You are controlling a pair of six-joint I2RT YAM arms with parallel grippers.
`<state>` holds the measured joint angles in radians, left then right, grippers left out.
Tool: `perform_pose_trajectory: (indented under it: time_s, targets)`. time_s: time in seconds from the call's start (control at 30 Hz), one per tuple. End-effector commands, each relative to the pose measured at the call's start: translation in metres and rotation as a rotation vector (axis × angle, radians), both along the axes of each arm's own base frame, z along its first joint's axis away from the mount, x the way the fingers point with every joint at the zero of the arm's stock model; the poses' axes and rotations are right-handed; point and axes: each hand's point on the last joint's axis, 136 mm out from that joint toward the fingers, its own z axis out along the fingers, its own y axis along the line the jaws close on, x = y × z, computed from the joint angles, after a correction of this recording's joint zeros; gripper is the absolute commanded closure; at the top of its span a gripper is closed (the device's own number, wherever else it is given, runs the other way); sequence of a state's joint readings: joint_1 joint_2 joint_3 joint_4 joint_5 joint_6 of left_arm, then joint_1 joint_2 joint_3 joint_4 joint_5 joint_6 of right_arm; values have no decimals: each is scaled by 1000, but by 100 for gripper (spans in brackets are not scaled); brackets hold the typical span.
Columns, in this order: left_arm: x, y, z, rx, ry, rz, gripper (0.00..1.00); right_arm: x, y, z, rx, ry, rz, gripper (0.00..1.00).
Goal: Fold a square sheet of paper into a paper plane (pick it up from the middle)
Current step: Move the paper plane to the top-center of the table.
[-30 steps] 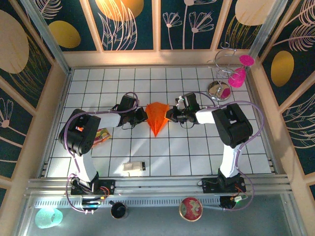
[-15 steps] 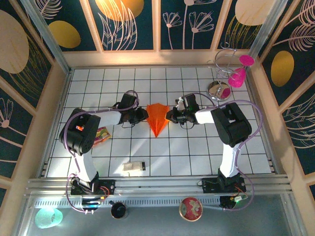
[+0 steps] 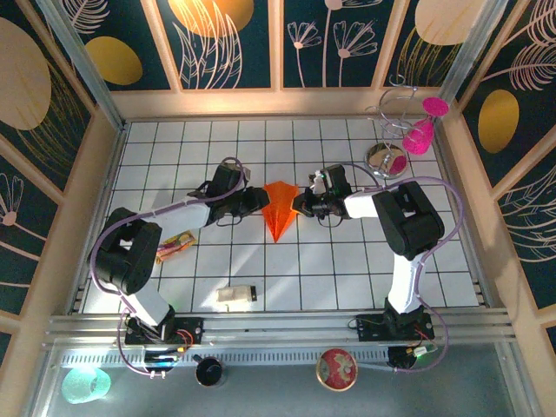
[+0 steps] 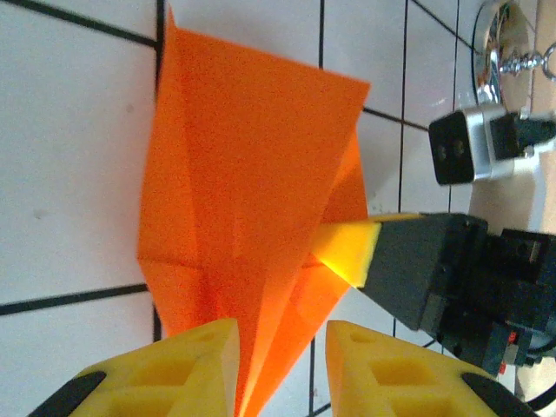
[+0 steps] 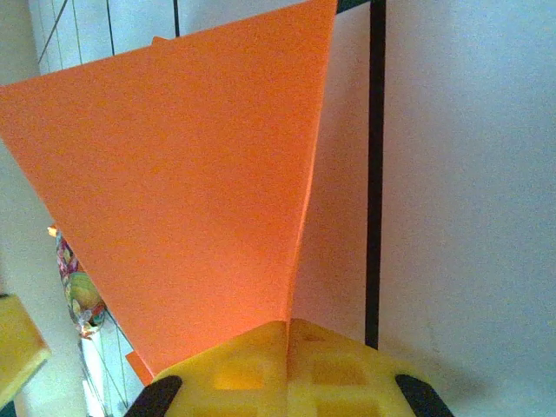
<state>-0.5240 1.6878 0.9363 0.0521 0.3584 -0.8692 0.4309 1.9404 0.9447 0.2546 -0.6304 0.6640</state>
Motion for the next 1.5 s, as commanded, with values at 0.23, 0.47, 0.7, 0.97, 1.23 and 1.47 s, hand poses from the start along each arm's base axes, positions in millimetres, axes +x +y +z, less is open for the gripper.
perform_pose_trajectory:
  time_s: [0.23,0.47,0.7,0.97,1.23,1.47]
  targets:
    - [-13,-16,-33,42,89,-19,62,2,5,5,18,3,8,100]
    - [-15,-21,-42,34,105,-39,59,2,6,4,22,3,10,100]
    - [-21,-30,-46,32,110,-79,60,2,5,3,21,6,8,100]
    - [-20,-44,-38,55,78,-123,56,2,5,1,19,7,7,100]
    - [-18,-39,-55,177,91,-143,54,2,5,1,18,10,7,100]
    - [-15,-35,-57,225,87,-138,53,2,5,1,17,9,5,100]
